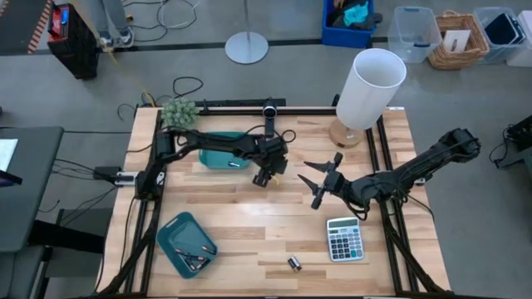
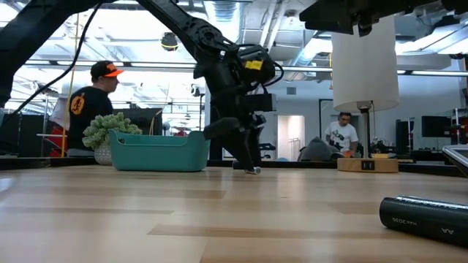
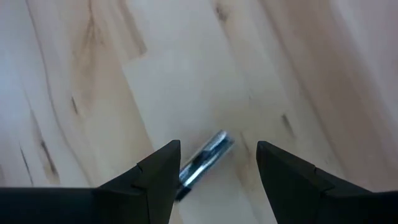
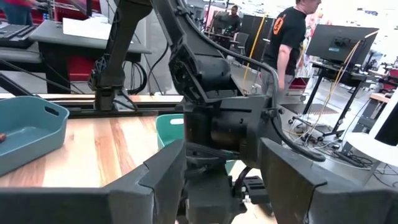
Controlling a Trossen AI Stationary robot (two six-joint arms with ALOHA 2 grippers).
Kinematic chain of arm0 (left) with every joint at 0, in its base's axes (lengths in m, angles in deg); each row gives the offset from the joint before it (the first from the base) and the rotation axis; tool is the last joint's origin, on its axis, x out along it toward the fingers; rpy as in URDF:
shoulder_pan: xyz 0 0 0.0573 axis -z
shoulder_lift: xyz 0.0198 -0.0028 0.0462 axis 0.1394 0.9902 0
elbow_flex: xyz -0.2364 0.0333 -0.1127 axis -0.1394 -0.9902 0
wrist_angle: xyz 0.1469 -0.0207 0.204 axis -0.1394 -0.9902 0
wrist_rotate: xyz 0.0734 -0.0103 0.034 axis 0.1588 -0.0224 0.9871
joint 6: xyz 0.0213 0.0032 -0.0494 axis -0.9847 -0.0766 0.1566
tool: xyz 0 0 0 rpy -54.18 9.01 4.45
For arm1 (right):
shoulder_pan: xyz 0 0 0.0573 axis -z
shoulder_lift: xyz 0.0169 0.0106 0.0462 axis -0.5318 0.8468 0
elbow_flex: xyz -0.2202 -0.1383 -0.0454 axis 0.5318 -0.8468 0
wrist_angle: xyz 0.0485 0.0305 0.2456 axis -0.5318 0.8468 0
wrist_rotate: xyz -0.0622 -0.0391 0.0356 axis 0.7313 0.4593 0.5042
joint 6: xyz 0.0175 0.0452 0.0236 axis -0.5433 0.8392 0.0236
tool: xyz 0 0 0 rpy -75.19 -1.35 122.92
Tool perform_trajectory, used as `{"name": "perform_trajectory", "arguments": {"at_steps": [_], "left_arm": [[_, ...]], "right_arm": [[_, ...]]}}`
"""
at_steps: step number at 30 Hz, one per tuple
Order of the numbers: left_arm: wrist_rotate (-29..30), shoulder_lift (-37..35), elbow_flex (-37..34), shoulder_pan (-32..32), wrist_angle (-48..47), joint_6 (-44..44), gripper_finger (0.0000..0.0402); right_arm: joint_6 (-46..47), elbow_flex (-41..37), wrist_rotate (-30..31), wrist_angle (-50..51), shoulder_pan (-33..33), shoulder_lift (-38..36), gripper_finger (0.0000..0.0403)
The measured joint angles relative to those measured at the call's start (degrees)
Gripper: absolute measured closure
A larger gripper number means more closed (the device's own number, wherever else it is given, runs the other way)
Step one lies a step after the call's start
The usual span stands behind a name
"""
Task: Sort batteries
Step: Put the top silver battery into the green bin
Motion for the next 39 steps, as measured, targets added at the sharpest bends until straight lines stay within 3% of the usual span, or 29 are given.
{"name": "perform_trajectory", "arguments": {"at_steps": [11,25,39], "left_arm": [[-3.1,1.75,0.07,-3.81,-1.48,2.28,0.0196],[-5.97,2.4,0.02,-3.69,-1.23,0.21,0.0197],[-9.38,2.54,-0.13,-3.55,-1.38,-1.88,0.0286]], "right_arm": [[0.56,0.0,0.0,1.27,0.87,0.03,0.0184],[1.51,0.02,-0.02,2.14,1.58,0.63,0.0184],[1.58,0.02,0.0,1.99,1.6,0.63,0.0184]]}}
